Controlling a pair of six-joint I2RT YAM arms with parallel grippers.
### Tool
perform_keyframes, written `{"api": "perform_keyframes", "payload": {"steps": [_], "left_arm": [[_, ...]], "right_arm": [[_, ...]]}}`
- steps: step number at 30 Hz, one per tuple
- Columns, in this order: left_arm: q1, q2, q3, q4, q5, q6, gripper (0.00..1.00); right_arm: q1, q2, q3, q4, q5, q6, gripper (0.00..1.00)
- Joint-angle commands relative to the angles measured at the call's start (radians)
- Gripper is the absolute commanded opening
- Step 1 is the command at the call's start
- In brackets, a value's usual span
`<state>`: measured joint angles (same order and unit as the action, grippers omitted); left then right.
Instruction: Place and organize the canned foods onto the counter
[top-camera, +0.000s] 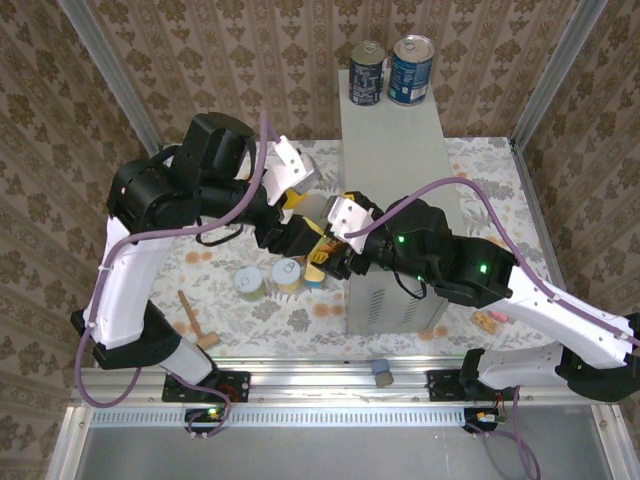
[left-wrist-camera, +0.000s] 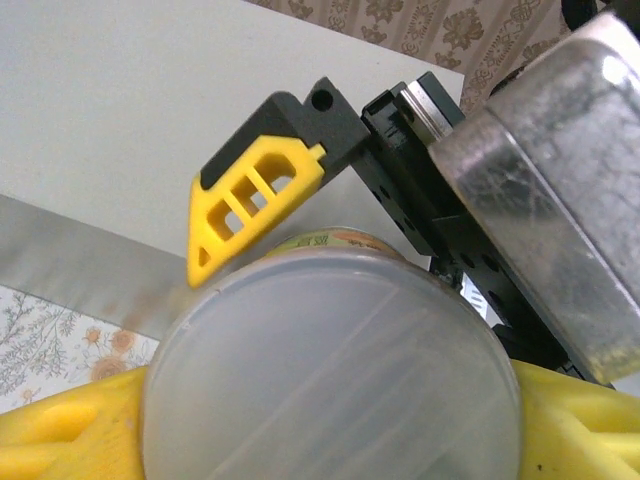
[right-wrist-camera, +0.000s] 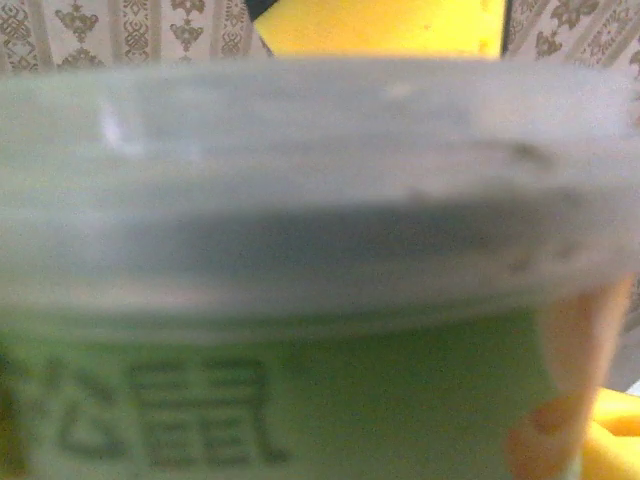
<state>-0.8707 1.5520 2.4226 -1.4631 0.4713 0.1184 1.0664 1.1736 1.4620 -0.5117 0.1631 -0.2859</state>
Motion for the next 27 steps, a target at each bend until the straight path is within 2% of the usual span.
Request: {"api": "perform_keyframes", "payload": {"steps": [1,4,9,12,13,14,20,27], "left_arm": [[-0.008,-0.038,0.021,0.043,0.042,0.023,0.46],[-0.009,-0.036,0.021,0.051,0.041,0.023,0.48],[-0.008,-0.046,-0.003,0.081,0.063,0.015,0.6],[-0.009,-0.07,-0.049,0.124,0.07,0.005,0.83],[-0.009,-0.084,-0.075,0.143,0.074,0.003,0.98],[-0.009,-0.1,-0.106,0.17,0.079,-0.001,1.0],[-0.007,-0.219,-0.334,0.377,0.116,-0.039,1.0],[-0.005,-0.264,-0.485,0.595,0.22,-0.117,1.0]], "right_arm": [[-0.002,-0.014,0.007,0.045,0.006,0.018,0.77],[-0.002,-0.023,0.003,0.043,0.001,0.032,0.71],[-0.023,-0.039,0.021,0.04,-0.037,0.124,0.66],[-0.034,-0.058,0.021,0.053,-0.052,0.187,0.63],[-0.034,-0.067,0.014,0.064,-0.055,0.201,0.63],[-0.034,-0.079,0.003,0.076,-0.056,0.214,0.63],[-0.034,-0.171,-0.094,0.188,-0.075,0.278,0.64],[-0.035,-0.257,-0.194,0.295,-0.16,0.289,0.64]]}}
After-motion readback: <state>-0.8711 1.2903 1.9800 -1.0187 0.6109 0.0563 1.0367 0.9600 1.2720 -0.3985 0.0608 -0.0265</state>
